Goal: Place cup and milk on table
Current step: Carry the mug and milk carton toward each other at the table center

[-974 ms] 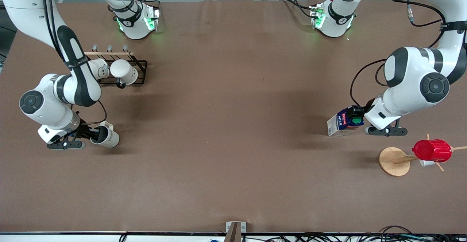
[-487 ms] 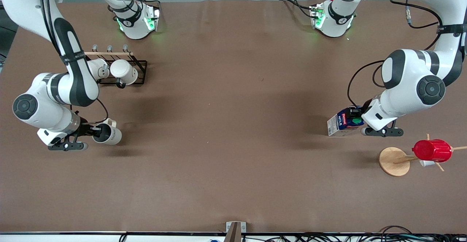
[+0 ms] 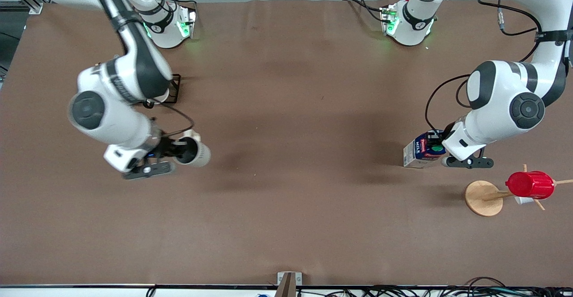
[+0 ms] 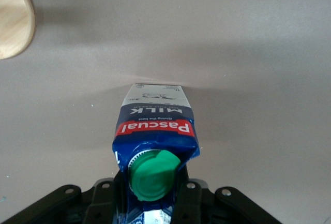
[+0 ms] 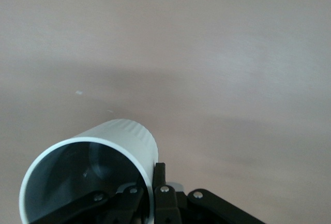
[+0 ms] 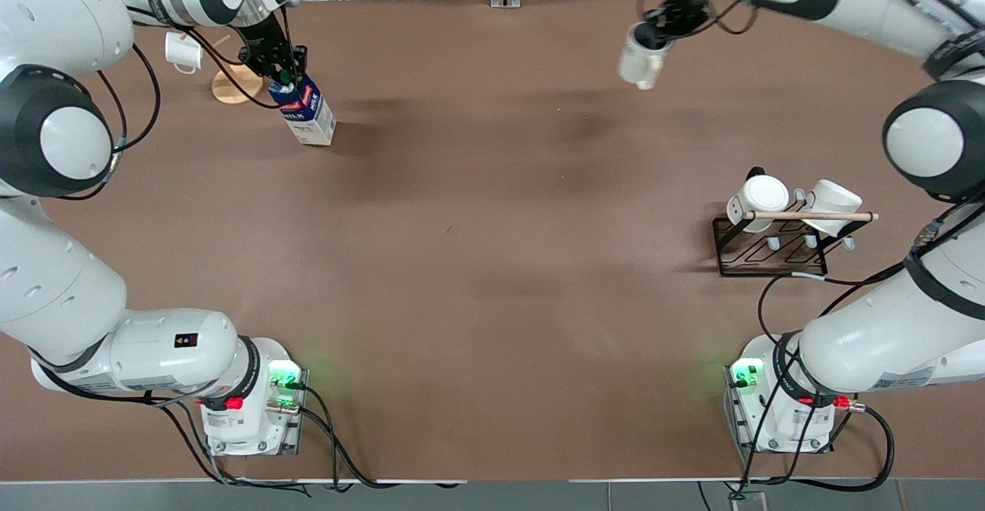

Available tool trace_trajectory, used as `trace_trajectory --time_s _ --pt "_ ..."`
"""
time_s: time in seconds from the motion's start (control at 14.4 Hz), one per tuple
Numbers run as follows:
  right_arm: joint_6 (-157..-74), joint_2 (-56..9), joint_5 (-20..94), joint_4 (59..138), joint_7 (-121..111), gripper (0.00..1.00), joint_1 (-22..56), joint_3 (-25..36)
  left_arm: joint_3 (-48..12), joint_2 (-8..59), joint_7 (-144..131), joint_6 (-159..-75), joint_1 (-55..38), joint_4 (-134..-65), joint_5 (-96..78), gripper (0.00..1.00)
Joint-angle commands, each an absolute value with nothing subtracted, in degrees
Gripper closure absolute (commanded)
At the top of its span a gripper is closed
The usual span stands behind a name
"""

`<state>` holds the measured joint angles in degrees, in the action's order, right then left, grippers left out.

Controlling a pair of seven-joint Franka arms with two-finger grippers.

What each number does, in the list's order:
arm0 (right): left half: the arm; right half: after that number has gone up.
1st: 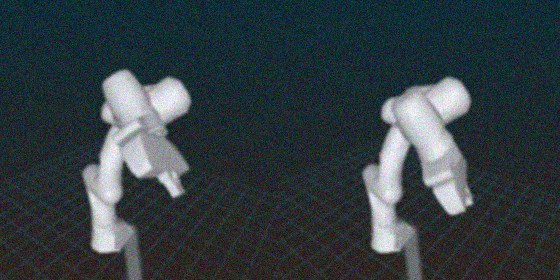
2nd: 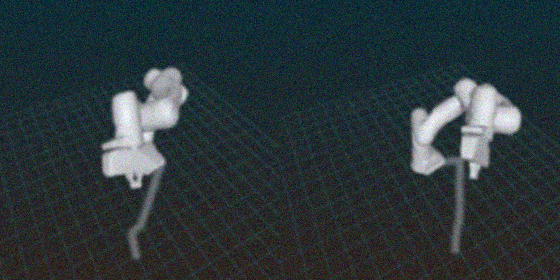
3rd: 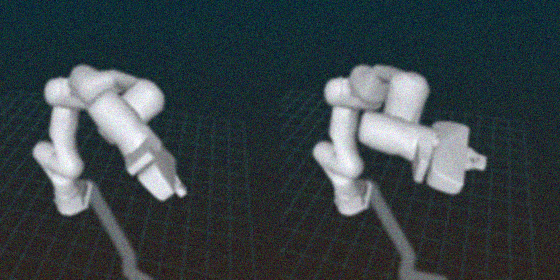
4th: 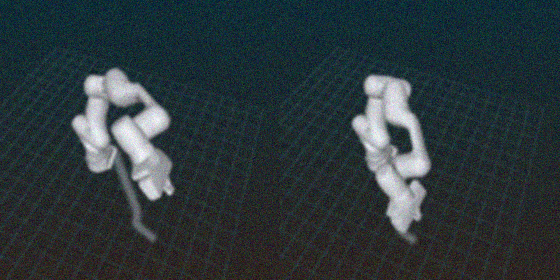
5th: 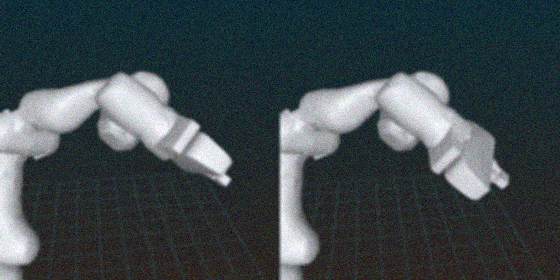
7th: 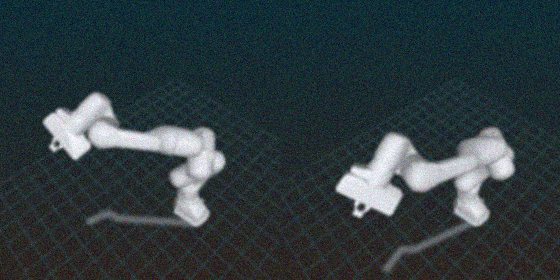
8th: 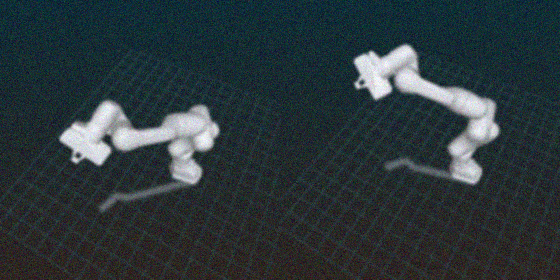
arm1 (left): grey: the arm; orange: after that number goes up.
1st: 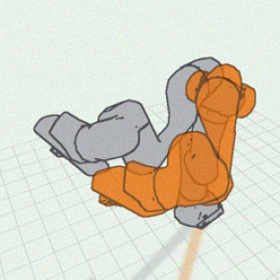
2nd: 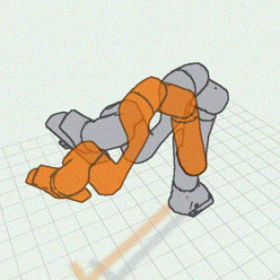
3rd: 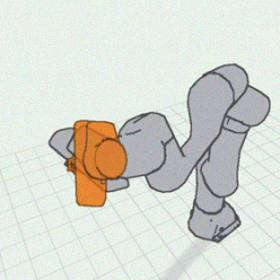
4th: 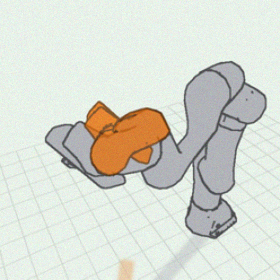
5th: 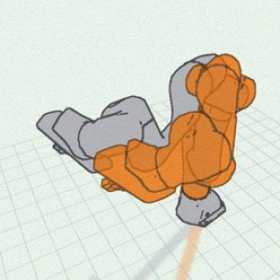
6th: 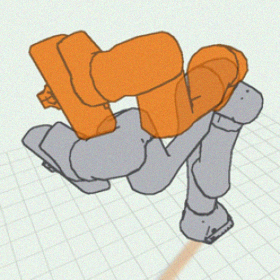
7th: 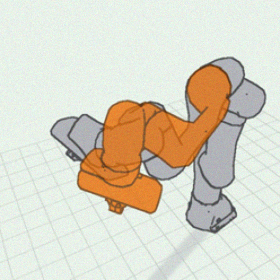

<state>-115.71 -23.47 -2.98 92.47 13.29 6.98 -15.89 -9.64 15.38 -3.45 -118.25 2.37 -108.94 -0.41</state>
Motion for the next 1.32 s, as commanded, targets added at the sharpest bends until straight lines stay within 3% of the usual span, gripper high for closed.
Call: trace_trajectory --time_s 0.0,0.14,0.56,0.97,1.25 --pt "-116.7 -33.5 -9.0 82.9 24.9 1.0 13.9 -16.7 -10.0 14.7 -3.6 -114.6 2.1 -105.3 -0.5 0.65" --pt "-116.9 -38.0 -10.9 78.1 31.3 1.0 17.7 -16.7 -11.3 14.8 -4.0 -111.6 2.1 -102.5 -0.7 0.65" --pt "-125.5 -43.4 -13.8 77.6 41.9 1.0 24.1 -16.6 -19.6 15.8 -19.7 -110.7 1.1 -99.8 -1.0 0.65" --pt "-125.5 -45.6 -17.7 78.1 44.7 0.97 26.4 -16.7 -19.9 22.7 -34.1 -110.7 -7.8 -92.7 -1.1 0.65" --pt "-125.6 -46.4 -19.1 78.2 47.5 0.9 27.6 -16.7 -19.9 29.0 -39.9 -110.7 -11.6 -86.1 -0.8 0.65"
